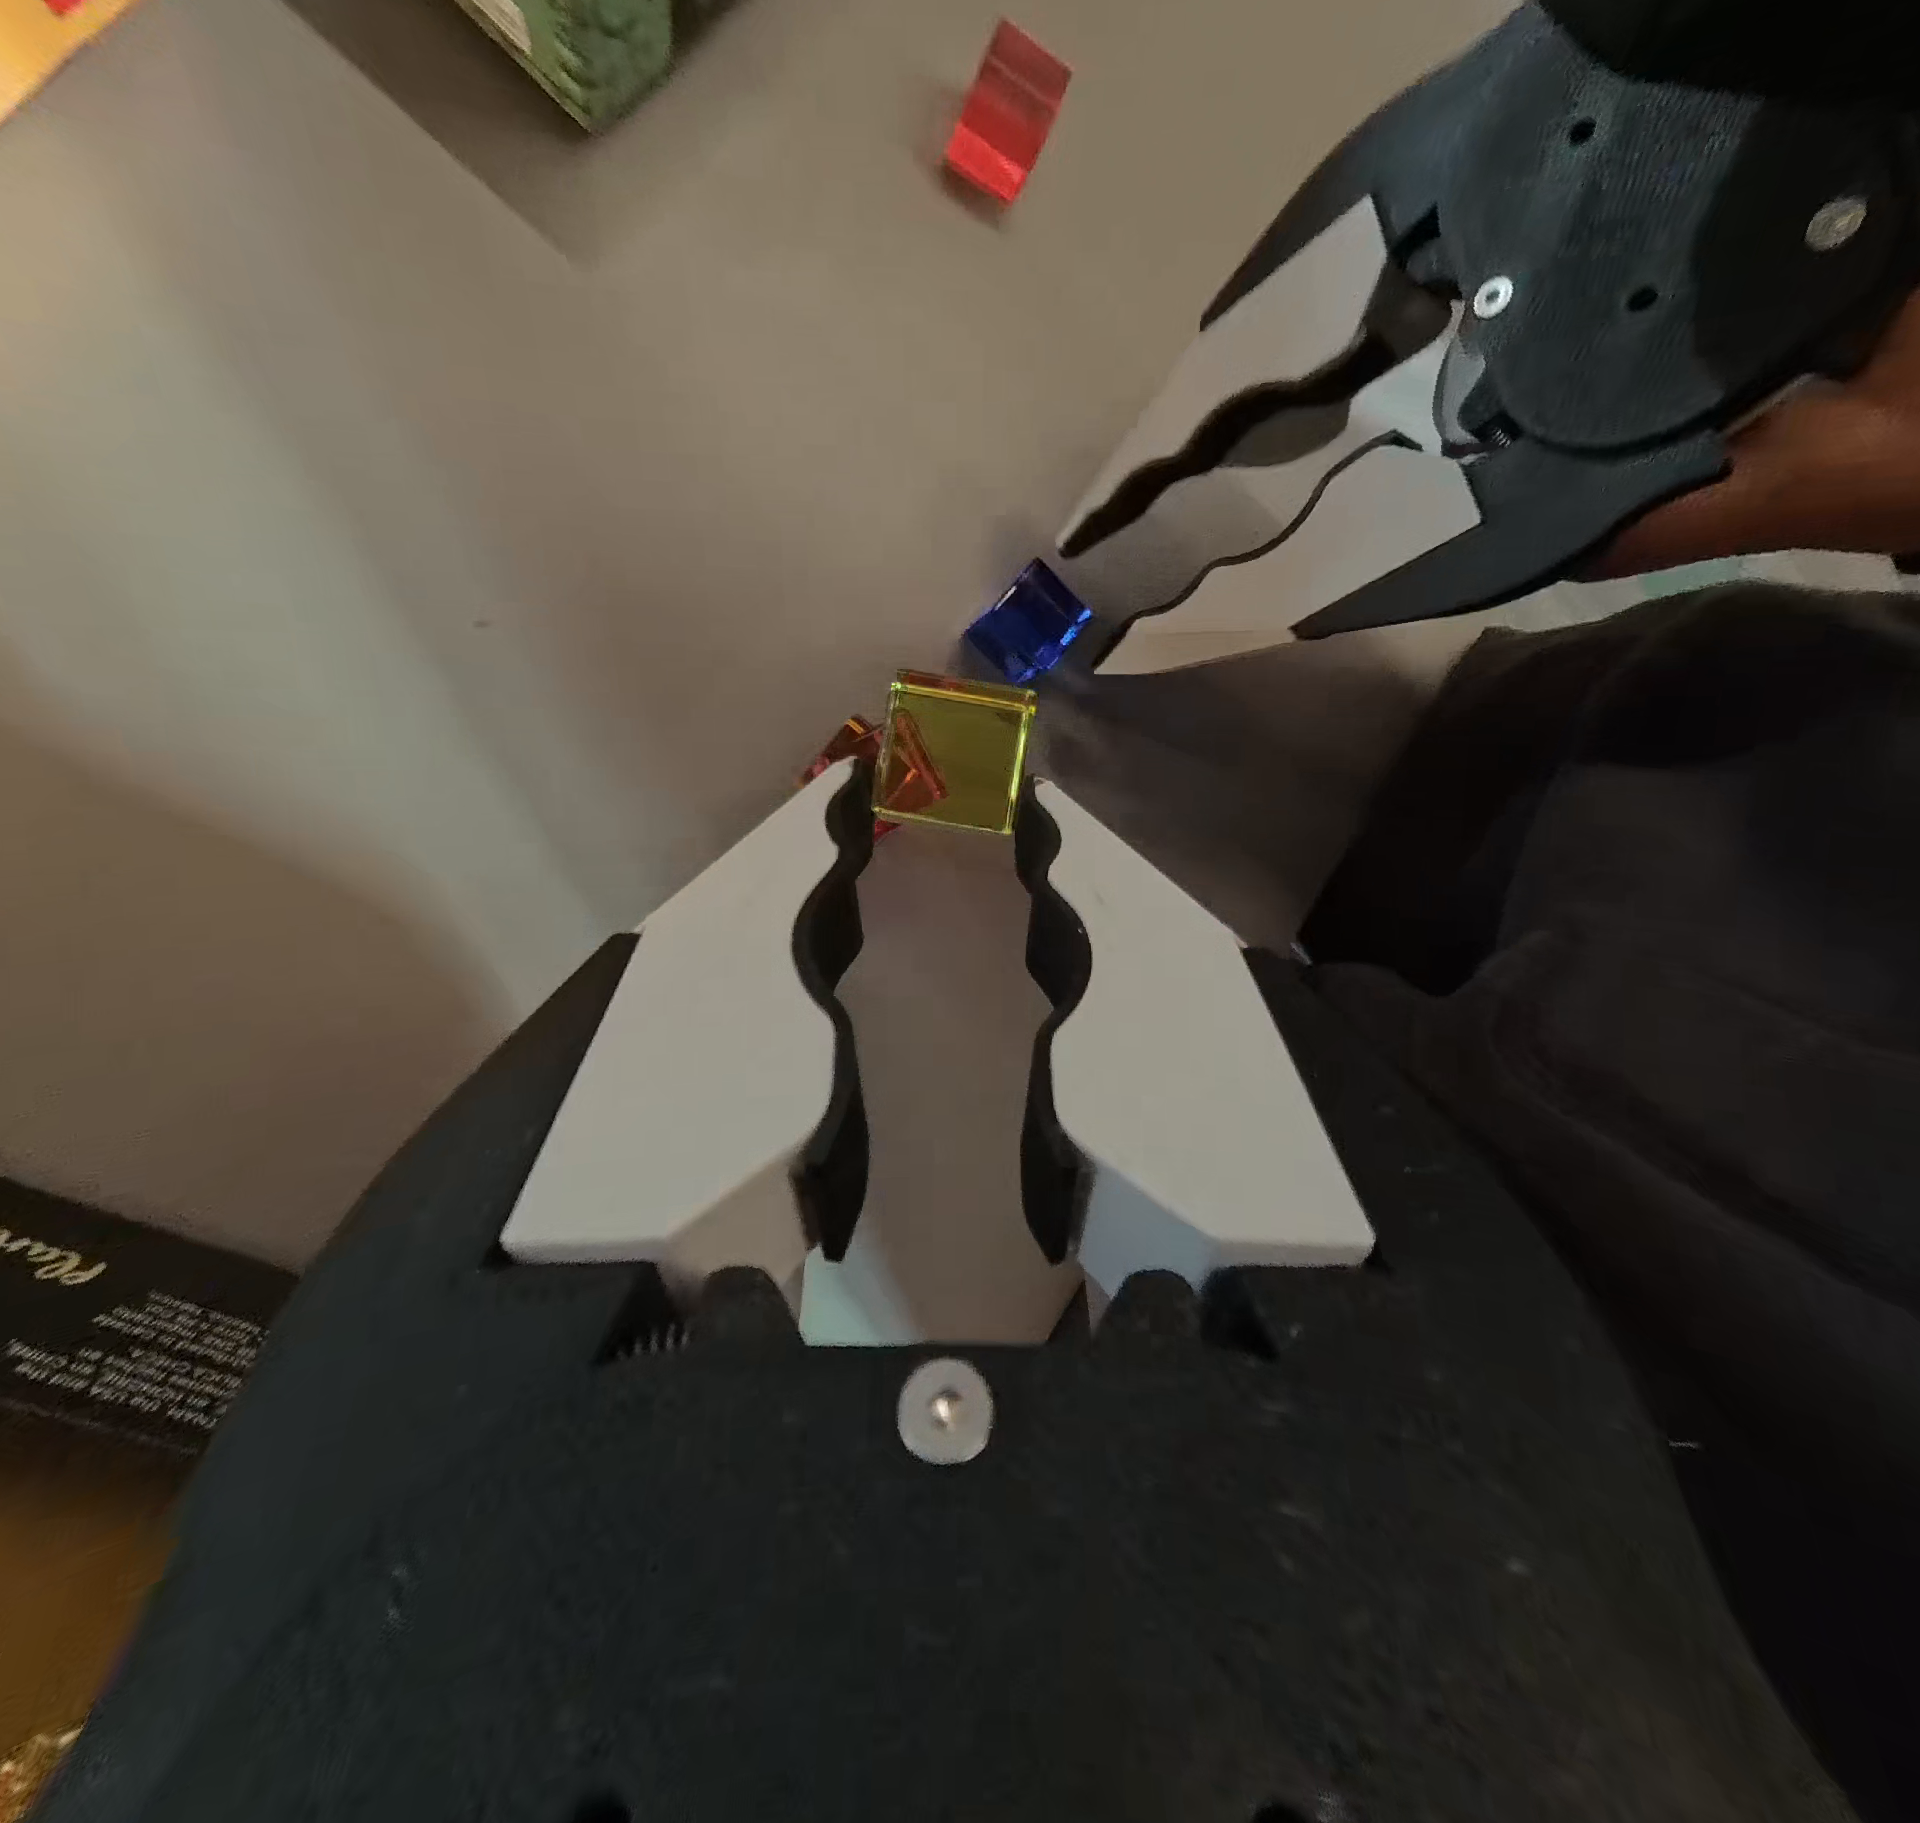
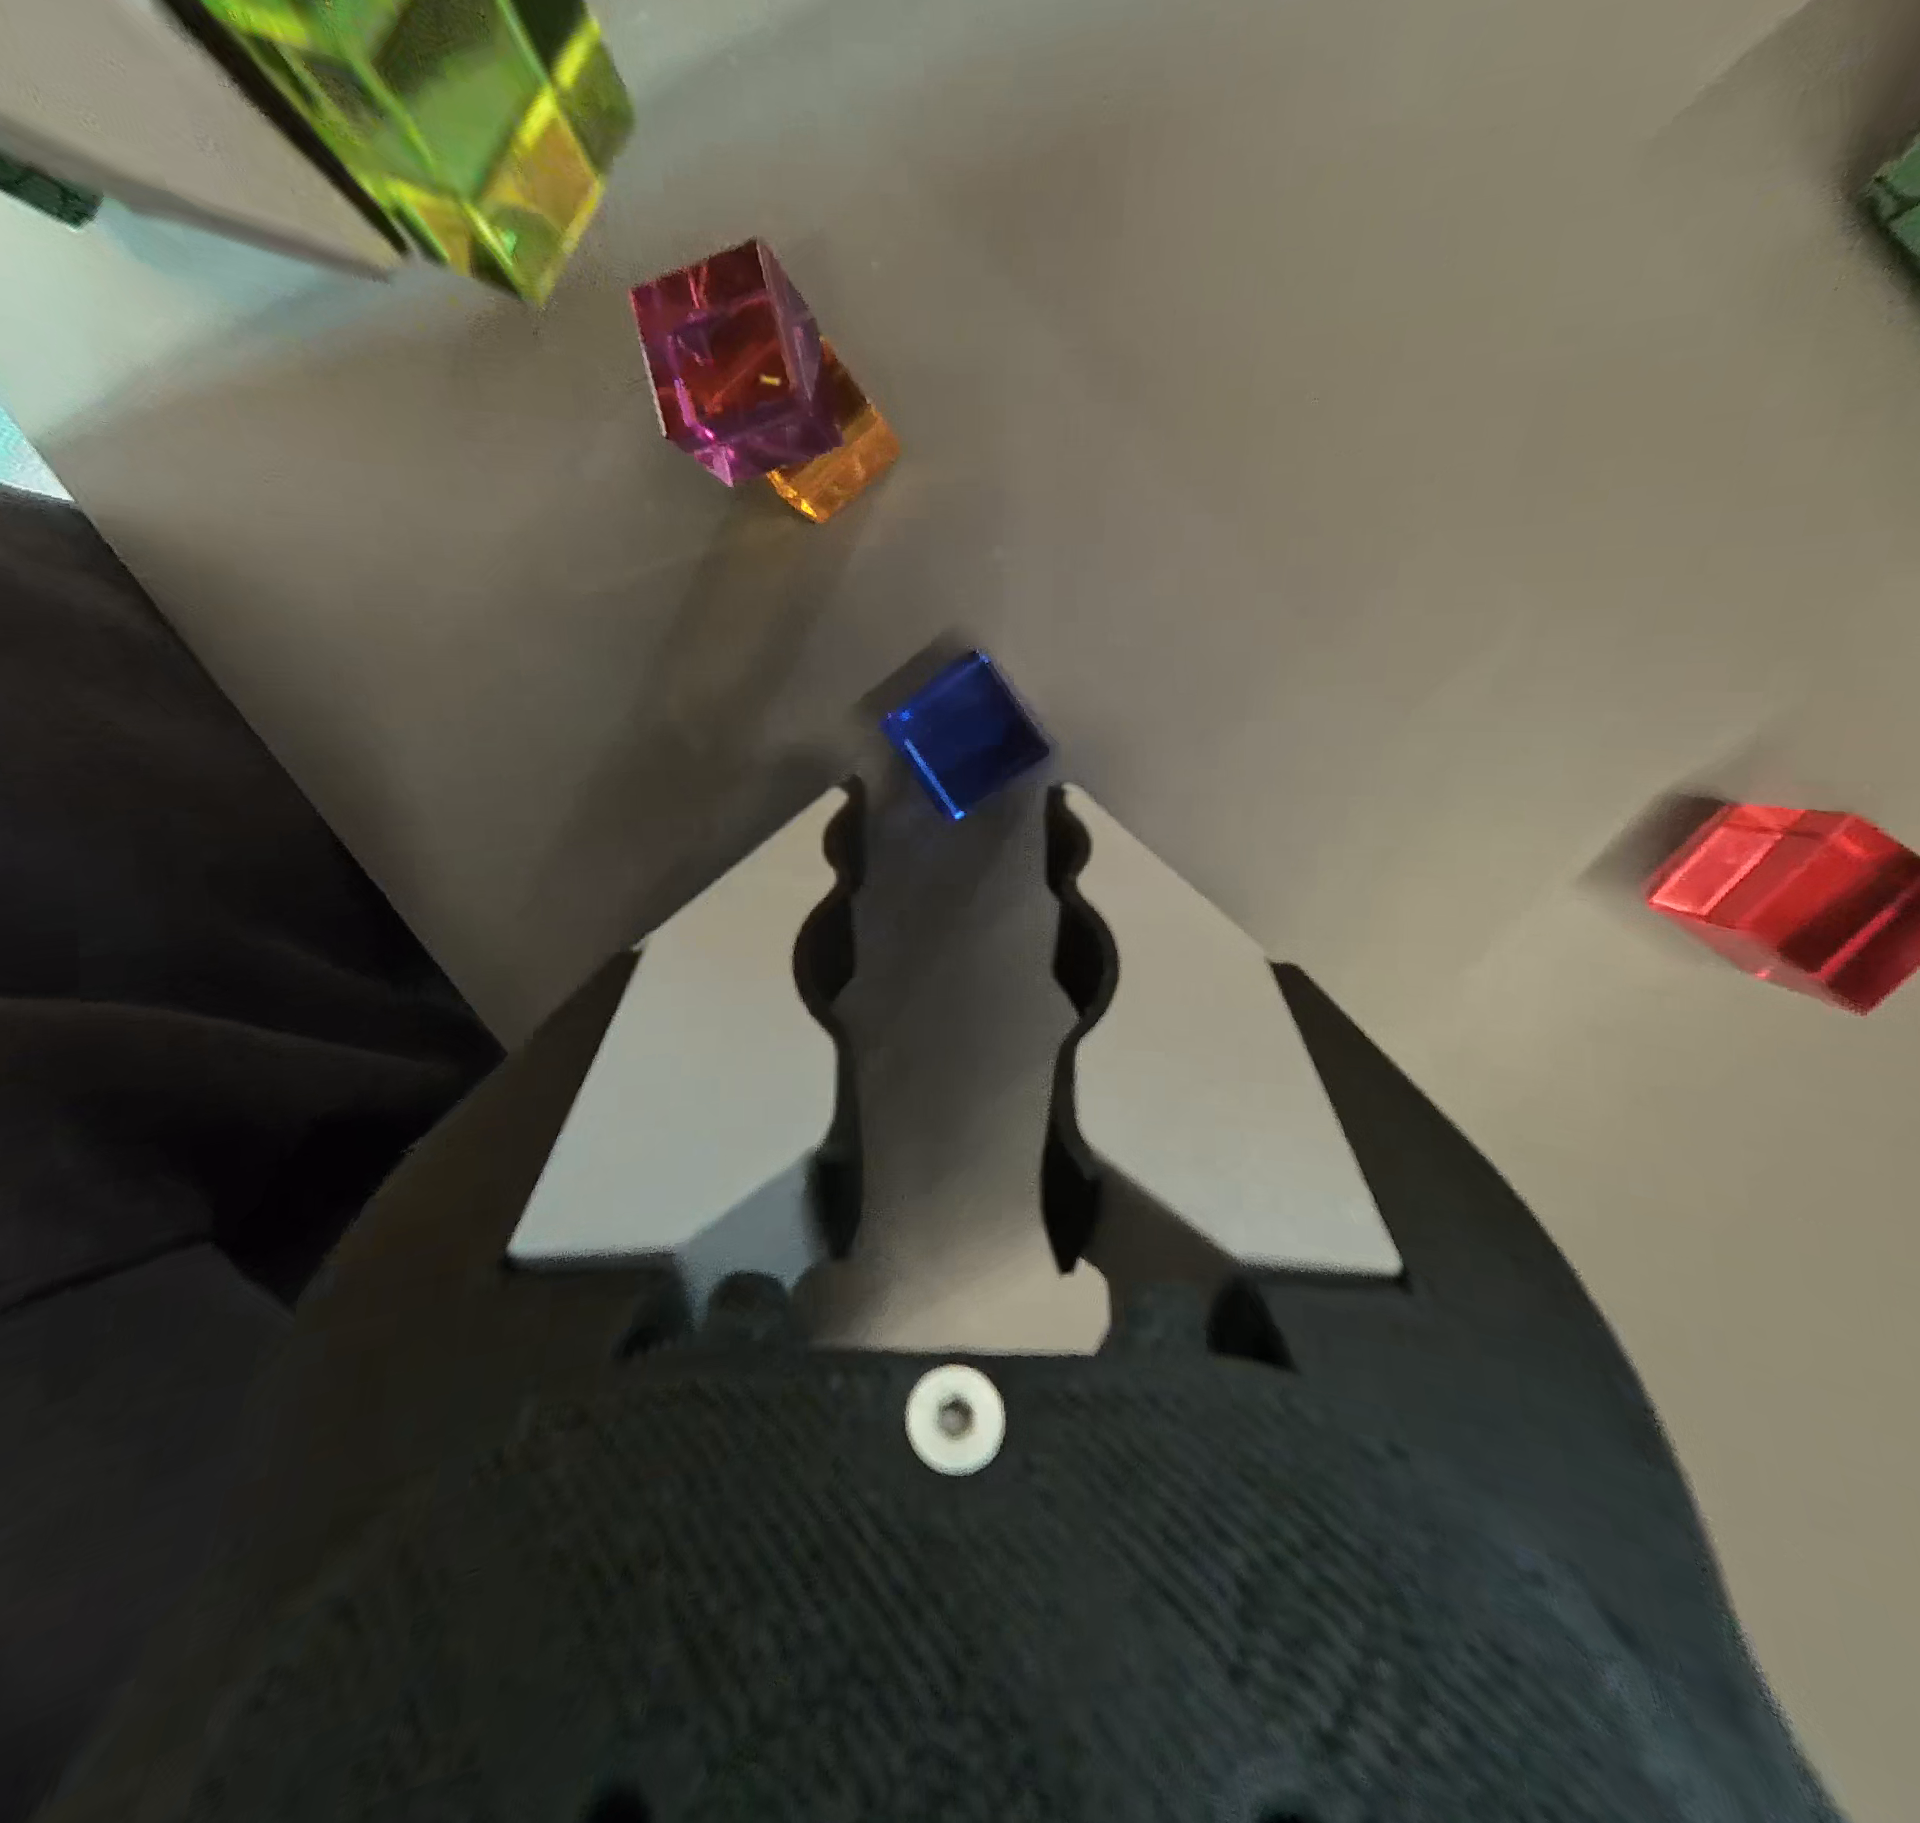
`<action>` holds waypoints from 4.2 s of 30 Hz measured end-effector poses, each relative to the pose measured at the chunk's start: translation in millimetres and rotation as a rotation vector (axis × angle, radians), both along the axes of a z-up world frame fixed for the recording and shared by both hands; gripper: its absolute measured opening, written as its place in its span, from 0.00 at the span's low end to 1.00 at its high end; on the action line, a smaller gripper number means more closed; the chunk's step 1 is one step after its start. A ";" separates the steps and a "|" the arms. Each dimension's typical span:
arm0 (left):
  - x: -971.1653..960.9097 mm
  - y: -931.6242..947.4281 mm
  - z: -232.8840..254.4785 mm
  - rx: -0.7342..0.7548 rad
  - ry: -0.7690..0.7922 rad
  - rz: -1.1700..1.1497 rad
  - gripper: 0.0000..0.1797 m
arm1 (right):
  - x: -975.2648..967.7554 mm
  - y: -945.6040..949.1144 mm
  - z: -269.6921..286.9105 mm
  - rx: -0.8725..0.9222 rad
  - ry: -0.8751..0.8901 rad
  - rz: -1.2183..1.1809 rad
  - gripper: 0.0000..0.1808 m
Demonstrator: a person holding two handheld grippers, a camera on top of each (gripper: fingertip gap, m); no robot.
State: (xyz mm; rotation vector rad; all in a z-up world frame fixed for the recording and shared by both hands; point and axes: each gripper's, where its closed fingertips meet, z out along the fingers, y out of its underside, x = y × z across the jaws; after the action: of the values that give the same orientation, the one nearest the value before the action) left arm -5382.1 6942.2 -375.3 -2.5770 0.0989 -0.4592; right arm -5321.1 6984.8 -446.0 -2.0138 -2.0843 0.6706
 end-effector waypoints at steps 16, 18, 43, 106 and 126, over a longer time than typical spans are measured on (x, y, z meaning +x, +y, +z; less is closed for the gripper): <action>-4.1 -0.5 -32.5 -0.051 0.047 0.007 0.14 | -7.9 -0.7 -16.9 0.027 -0.060 0.043 0.17; -2.6 -0.8 -34.4 -0.052 0.040 0.006 0.14 | -7.2 -0.4 -17.5 0.012 -0.057 0.032 0.17; -5.7 -5.5 -30.5 -0.029 -0.066 0.054 0.27 | -61.5 -17.7 77.3 0.023 0.174 0.150 0.16; -36.3 -30.6 -34.8 -0.032 -0.086 0.238 0.27 | -39.8 2.0 104.2 -0.119 0.181 0.056 0.31; -118.2 -19.8 -57.4 -0.113 0.114 0.493 0.27 | 4.0 -34.0 43.9 -0.246 -0.041 -0.143 0.00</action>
State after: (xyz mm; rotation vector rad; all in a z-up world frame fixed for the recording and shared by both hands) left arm -5500.2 6922.4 -432.7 -2.6101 -0.5246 -0.1358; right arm -5317.0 6950.7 -402.1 -2.2983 -1.9373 0.9044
